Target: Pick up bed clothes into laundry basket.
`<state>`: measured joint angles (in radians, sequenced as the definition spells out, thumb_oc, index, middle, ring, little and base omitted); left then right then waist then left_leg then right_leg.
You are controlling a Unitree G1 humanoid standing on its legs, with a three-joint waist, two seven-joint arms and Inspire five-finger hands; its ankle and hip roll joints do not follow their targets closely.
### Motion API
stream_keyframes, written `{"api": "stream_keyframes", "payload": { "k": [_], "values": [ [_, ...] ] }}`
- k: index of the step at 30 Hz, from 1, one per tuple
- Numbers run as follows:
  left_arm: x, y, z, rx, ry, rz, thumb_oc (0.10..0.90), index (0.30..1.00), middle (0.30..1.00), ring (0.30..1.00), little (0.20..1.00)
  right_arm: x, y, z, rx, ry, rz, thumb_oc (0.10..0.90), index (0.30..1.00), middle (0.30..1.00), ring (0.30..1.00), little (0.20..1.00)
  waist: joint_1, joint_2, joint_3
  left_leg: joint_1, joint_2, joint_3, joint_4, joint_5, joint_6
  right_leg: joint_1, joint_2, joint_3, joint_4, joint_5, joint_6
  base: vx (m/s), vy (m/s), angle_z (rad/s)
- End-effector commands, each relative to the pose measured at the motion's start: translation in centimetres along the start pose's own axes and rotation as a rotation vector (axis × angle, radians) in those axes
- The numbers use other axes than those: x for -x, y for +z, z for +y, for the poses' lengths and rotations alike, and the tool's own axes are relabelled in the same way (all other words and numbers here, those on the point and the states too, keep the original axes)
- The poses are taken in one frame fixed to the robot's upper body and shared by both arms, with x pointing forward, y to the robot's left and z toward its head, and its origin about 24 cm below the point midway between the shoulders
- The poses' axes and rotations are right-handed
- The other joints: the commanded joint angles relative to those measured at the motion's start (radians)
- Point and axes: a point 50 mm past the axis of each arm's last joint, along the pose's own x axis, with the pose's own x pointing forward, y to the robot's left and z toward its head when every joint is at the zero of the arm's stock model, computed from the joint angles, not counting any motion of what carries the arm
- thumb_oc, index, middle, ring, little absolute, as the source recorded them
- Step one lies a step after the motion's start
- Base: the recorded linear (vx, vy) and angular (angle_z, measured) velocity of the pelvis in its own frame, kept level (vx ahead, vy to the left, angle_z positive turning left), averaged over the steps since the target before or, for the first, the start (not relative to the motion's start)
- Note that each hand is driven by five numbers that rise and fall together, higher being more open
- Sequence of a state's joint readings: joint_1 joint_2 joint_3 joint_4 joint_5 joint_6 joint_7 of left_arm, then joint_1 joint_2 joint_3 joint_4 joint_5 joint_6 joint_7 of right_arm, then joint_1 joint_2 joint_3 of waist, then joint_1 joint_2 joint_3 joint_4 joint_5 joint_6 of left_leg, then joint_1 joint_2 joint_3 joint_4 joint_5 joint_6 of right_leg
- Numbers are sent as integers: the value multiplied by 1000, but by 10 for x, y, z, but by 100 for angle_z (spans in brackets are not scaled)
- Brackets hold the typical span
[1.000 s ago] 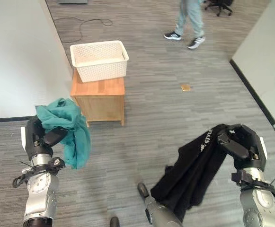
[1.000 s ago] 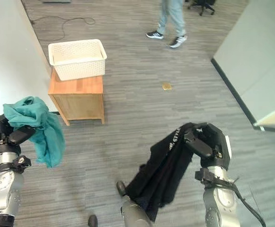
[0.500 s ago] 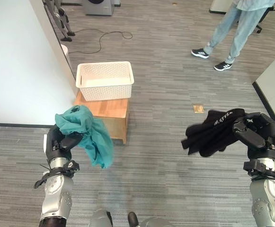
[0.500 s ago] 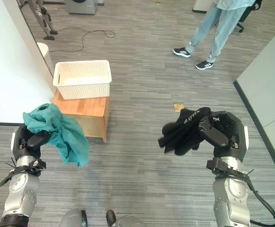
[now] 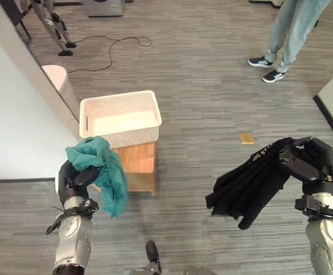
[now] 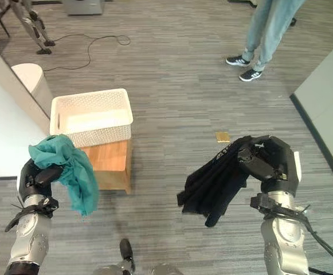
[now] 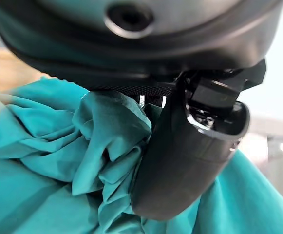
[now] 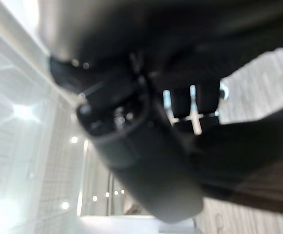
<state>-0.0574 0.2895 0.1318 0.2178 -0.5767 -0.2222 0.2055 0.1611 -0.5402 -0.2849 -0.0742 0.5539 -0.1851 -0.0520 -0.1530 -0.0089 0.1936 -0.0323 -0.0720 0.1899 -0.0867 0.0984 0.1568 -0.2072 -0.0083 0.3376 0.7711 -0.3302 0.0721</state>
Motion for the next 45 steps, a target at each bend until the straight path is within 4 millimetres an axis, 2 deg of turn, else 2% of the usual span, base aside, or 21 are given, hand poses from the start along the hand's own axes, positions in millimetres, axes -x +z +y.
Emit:
{"api": "stream_keyframes", "payload": {
  "k": [1,2,4,5,7,10,14,16,17,18,20,23,26,28,30,32,36,39,42,44,45],
  "values": [
    [-21,88,-17,-27,-139,-415,400,300,300,300,300,-23,57,-16,11,-66,-317,400,300,300,300,300,-9,-22,-79,44,82,44,37,-129,-158,56,-44,98,-372,329,79,264,22,17],
    [-21,88,-18,-26,-141,-414,400,300,300,300,300,-23,57,-16,12,-68,-318,400,300,300,300,300,-10,-21,-79,46,82,41,35,-130,-158,58,-45,95,-372,326,80,185,22,47],
    [-23,86,-24,-20,-164,-406,400,300,300,300,300,-20,57,-24,24,-90,-313,400,300,300,300,300,-29,-23,-79,58,81,28,27,-134,-158,51,-15,115,-410,295,88,169,17,75],
    [-25,80,-30,-13,-187,-381,400,300,300,300,300,-17,61,-34,41,-120,-319,400,300,300,300,300,-49,-36,-80,69,73,3,19,-141,-158,57,26,149,-486,257,97,207,2,79],
    [-23,75,-32,-10,-195,-360,400,300,300,300,300,-16,67,-41,52,-147,-345,400,300,300,300,300,-54,-55,-82,83,70,-12,13,-151,-157,59,32,149,-549,272,105,209,-42,93],
    [-20,71,-27,-27,-188,-343,400,300,300,300,300,-20,77,-51,93,-178,-370,400,300,300,300,300,-37,-80,-86,96,64,-23,9,-162,-156,55,26,117,-618,311,111,115,-86,24],
    [-17,79,-7,-49,-123,-366,400,300,300,300,300,-30,92,-66,166,-199,-380,400,300,300,300,300,19,-115,-105,93,62,-43,24,-179,-161,94,5,84,-702,320,105,82,-88,15],
    [-13,86,4,-63,-81,-397,400,300,300,300,300,-36,105,-79,225,-216,-384,400,300,300,300,300,45,-125,-117,93,71,-48,24,-177,-166,117,7,81,-734,322,100,68,-82,-1],
    [-13,85,4,-61,-80,-395,400,300,300,300,300,-37,105,-80,226,-215,-384,400,300,300,300,300,46,-123,-117,94,72,-48,24,-177,-166,119,7,81,-737,323,100,83,-66,2],
    [-13,96,6,-96,-77,-437,400,300,300,300,300,-45,117,-86,280,-209,-381,400,300,300,300,300,63,-127,-122,96,78,-51,20,-175,-172,131,5,72,-751,320,96,65,-48,2],
    [-17,109,-1,-127,-108,-490,400,300,300,300,300,-53,127,-93,345,-197,-361,400,300,300,300,300,73,-126,-125,98,82,-56,14,-167,-177,145,4,65,-756,312,89,66,-48,5],
    [-25,141,-25,-153,-198,-619,400,300,300,300,300,-64,133,-92,362,-170,-351,400,300,300,300,300,75,-117,-126,103,87,-68,7,-159,-182,156,6,56,-751,298,84,47,-28,9],
    [-27,187,-64,-185,-331,-814,400,300,300,300,300,-74,130,-80,355,-112,-338,400,300,300,300,300,77,-98,-126,103,89,-77,4,-153,-187,158,7,48,-742,287,79,25,-19,10],
    [-24,227,-96,-214,-436,-962,400,300,300,300,300,-80,126,-70,324,-79,-337,400,300,300,300,300,69,-78,-123,106,89,-85,3,-155,-189,165,6,39,-738,273,78,35,-10,11],
    [-23,255,-119,-232,-506,-1049,400,300,300,300,300,-84,124,-68,313,-75,-328,400,300,300,300,300,63,-64,-124,103,90,-88,0,-144,-195,164,7,36,-740,278,77,29,-17,16],
    [-23,278,-140,-249,-573,-1086,400,300,300,300,300,-88,125,-67,314,-80,-322,400,300,300,300,300,49,-36,-131,105,91,-91,-1,-140,-196,168,4,31,-742,277,77,49,-4,16],
    [-37,309,-177,-295,-644,-1054,400,300,300,300,300,-92,127,-68,275,-110,-327,400,300,300,300,300,23,-3,-129,107,90,-97,-1,-132,-201,173,1,22,-745,279,80,41,1,11],
    [-40,329,-190,-305,-661,-1043,400,300,300,300,300,-92,124,-68,248,-117,-324,400,300,300,300,300,3,22,-134,109,89,-92,-1,-130,-206,172,0,26,-742,282,85,40,-4,1],
    [-41,349,-192,-298,-627,-1066,400,300,300,300,300,-88,118,-70,233,-127,-317,400,300,300,300,300,-15,38,-138,114,89,-82,-1,-131,-209,169,-1,31,-738,282,89,47,-5,-6],
    [-42,350,-192,-266,-624,-1057,400,300,300,300,300,-86,116,-71,231,-130,-316,400,300,300,300,300,-21,41,-138,116,89,-78,-1,-132,-210,168,-1,33,-738,283,89,42,3,-6],
    [-50,354,-187,-235,-574,-1029,400,300,300,300,300,-82,113,-72,230,-136,-311,400,300,300,300,300,-40,51,-142,119,89,-71,-1,-135,-211,167,1,38,-738,282,89,36,3,-11]
  ]
}}
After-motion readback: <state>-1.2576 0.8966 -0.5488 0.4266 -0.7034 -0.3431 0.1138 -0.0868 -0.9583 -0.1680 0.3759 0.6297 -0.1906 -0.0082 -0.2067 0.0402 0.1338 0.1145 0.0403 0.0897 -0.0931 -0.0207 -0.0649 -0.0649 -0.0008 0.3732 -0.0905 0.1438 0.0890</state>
